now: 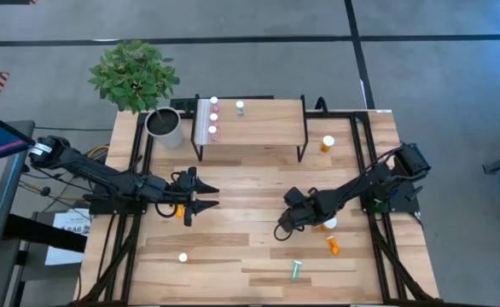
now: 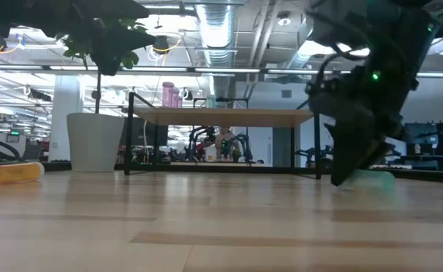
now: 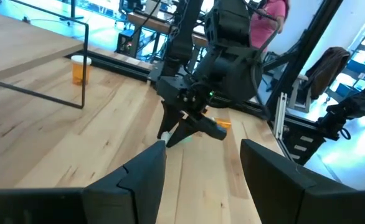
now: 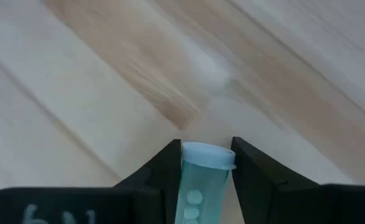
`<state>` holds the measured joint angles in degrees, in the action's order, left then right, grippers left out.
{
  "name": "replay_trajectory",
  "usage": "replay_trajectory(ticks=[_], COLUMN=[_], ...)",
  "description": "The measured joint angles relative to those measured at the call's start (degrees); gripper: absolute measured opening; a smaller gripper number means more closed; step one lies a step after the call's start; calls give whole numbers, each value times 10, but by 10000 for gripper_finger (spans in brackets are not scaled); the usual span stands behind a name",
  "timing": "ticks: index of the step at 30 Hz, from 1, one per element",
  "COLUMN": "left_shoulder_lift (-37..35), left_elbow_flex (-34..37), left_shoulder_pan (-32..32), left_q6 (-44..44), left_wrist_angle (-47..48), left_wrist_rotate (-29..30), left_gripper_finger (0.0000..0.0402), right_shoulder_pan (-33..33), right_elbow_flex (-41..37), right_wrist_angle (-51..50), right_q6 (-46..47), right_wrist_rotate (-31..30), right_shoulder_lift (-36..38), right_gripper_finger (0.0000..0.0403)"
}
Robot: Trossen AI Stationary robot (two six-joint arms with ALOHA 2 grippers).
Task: Pick and place medicine bottles onto shelf by color
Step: Put the top blue pill bottle on the shelf aligned with the other blue pill bottle on the shelf
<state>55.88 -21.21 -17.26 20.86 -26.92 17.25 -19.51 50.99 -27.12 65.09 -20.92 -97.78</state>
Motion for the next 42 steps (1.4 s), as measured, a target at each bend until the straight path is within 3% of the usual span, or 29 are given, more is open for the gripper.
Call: replay_trajectory(ticks=[5,9,18,27,34,38,42], left_shoulder_lift=[0,0,78,136,141,163,197], left_elbow_flex=[0,0,0,0,-1,-1,-3], left_shoulder_pan=[0,0,-1,-1,-1,-4,-4], left_q6=[0,-9,-41,-50,-67,-78,-78], left_wrist_angle=[-1,-19,-168,-240,-307,-349,-402], left_wrist_rotate=[-3,-13,-94,-120,-135,-138,-113], left_gripper_finger=[193,194,194,194,197,226,281], right_shoulder_pan=[0,-3,-11,0,15,26,36], right_elbow_flex=[38,74,131,133,133,133,133], right_wrist_angle=[22,91,293,389,533,581,591], right_q6=[-63,-177,-452,-555,-647,-671,-667], right_wrist_rotate=[0,0,57,63,62,62,62], right_shoulder_lift=[0,0,1,44,63,63,63], right_gripper_finger=[141,150,148,151,148,147,150])
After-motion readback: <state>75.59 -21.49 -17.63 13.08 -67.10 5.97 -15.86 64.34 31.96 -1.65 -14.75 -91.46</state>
